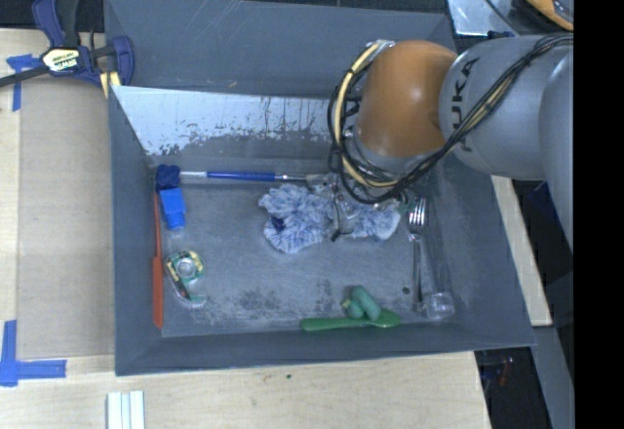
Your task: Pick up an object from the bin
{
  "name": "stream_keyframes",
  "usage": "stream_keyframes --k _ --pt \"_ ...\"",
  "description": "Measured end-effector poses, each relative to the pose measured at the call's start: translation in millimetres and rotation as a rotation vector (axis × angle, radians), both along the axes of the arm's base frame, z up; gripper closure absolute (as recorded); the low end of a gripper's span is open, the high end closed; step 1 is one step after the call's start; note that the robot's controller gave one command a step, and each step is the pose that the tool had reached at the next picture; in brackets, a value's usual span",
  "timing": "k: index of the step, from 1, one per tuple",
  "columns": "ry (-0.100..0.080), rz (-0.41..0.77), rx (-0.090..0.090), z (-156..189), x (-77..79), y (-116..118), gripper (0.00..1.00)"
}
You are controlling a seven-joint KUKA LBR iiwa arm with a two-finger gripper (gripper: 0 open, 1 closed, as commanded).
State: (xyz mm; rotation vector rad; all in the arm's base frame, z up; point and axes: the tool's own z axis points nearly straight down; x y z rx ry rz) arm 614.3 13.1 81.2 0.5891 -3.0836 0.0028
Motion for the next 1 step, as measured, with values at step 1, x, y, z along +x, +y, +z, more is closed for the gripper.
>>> stream_keyframes --k 1 --pt "-0.004 -0.001 0.000 18.0 1.1 -0.3 1.00"
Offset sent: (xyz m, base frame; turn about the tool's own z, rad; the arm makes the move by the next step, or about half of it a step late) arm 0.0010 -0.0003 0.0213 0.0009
